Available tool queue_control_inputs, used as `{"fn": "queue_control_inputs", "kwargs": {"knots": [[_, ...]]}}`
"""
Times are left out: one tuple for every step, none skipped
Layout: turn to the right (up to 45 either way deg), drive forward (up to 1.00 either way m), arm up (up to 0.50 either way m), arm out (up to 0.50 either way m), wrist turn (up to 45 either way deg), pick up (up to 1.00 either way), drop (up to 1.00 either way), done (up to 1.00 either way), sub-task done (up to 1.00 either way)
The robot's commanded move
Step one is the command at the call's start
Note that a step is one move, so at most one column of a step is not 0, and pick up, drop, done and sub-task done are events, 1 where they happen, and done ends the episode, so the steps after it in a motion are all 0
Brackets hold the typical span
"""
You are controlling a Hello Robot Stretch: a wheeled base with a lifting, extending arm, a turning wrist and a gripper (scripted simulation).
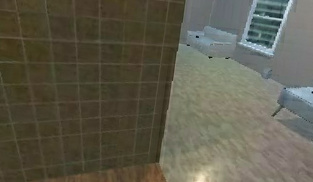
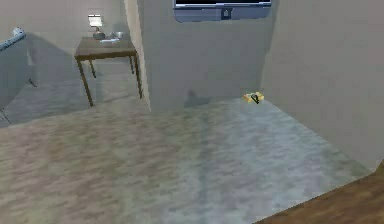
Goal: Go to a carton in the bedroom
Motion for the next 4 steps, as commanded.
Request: {"fn": "queue_control_inputs", "kwargs": {"knots": [[0.0,0.6,0.0,0.0,0.0,0.0,0.0,0.0,0.0],[-30.0,0.0,0.0,0.0,0.0,0.0,0.0,0.0,0.0],[0.0,0.05,0.0,0.0,0.0,0.0,0.0,0.0,0.0],[-45.0,0.0,0.0,0.0,0.0,0.0,0.0,0.0,0.0]]}}
